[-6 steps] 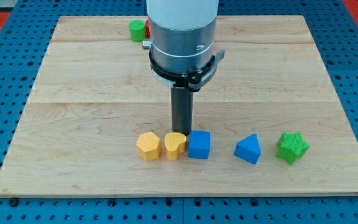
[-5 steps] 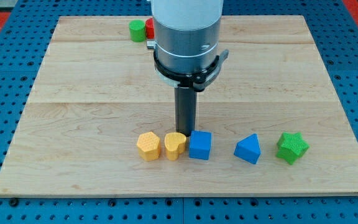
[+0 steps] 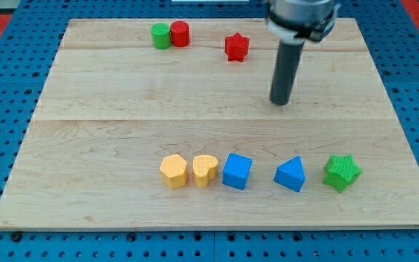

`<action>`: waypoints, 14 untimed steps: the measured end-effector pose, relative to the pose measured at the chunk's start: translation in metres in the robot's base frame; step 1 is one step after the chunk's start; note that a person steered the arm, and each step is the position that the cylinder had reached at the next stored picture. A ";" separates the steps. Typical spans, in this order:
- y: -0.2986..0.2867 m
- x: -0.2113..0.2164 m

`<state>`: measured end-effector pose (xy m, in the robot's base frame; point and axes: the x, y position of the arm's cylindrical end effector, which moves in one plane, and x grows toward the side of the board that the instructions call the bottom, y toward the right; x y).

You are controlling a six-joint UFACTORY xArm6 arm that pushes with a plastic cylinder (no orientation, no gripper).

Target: Move the red star at the center left side of the board

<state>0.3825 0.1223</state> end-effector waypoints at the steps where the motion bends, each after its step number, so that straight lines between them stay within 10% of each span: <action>1: -0.015 -0.044; 7: -0.139 -0.156; 10: -0.201 -0.039; 14: -0.305 -0.021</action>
<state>0.3612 -0.1827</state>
